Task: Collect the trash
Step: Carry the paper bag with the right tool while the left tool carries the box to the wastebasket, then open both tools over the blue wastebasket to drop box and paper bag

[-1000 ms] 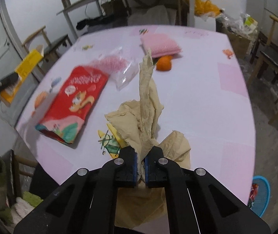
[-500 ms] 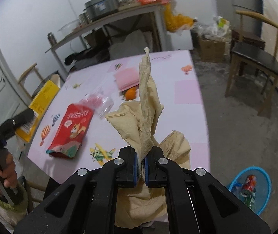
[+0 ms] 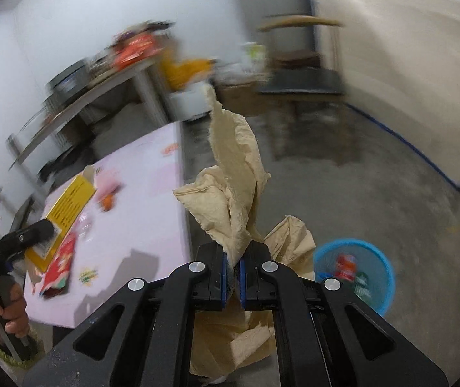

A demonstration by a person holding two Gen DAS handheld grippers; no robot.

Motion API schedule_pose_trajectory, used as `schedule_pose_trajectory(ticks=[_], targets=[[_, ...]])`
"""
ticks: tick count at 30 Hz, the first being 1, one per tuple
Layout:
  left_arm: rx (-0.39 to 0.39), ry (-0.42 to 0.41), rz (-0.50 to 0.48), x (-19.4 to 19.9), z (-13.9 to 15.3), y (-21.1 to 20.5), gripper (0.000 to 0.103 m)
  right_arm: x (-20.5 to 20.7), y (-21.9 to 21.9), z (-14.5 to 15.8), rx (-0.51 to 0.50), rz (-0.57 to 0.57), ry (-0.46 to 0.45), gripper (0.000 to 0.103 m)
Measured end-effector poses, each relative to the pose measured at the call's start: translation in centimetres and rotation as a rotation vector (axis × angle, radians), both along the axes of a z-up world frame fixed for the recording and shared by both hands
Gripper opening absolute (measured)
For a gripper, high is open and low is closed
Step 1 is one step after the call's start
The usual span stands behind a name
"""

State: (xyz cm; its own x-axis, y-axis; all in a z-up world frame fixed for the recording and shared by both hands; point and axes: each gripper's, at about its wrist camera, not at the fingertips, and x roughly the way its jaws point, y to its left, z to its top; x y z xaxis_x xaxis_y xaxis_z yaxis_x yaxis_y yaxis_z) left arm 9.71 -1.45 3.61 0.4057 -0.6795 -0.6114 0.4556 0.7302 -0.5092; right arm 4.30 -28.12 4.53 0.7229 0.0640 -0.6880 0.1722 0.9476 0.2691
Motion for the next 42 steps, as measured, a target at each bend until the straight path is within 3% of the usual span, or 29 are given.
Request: schedule_pose_trajectory(ticks=[6,13,17,21,26,28,34,42], targets=[[0.058,0.097,-0.164,1.3,-2.8,-10.2,0.076,-3.4,-7.3,-5.6,0.085,-0.214,0.116,0.004],[0.158,0.297,-0.257,3.1,-10.0,-21.1,0.076,-3.8,-12.5,-13.8,0.264,-0.347,0.256,0.005],[0.205,0.397,-0.257,4.8,-14.2,-25.7,0.076,-3.0,-14.8,-17.9,0.355,-0.408,0.314,0.005],[0.197,0.463,-0.229,6.8,-17.9,-29.5,0.078,-1.8,-17.2,-20.7,0.431,-0.459,0.322,0.010],[0.202,0.573,-0.161,8.3,-21.8,-29.3,0.082,-0.3,-18.8,-23.9,0.418,-0.482,0.355,0.017],[0.193,0.589,-0.157,7.9,-21.9,-28.3,0.082,0.1,-18.9,-24.6,0.413,-0.480,0.371,0.017],[0.166,0.510,-0.175,7.1,-18.9,-26.8,0.082,0.6,-19.4,-25.8,0.397,-0.475,0.400,0.017],[0.196,0.301,-0.212,4.6,-11.0,-22.9,0.082,2.3,-19.1,-25.6,0.357,-0.444,0.399,0.019]])
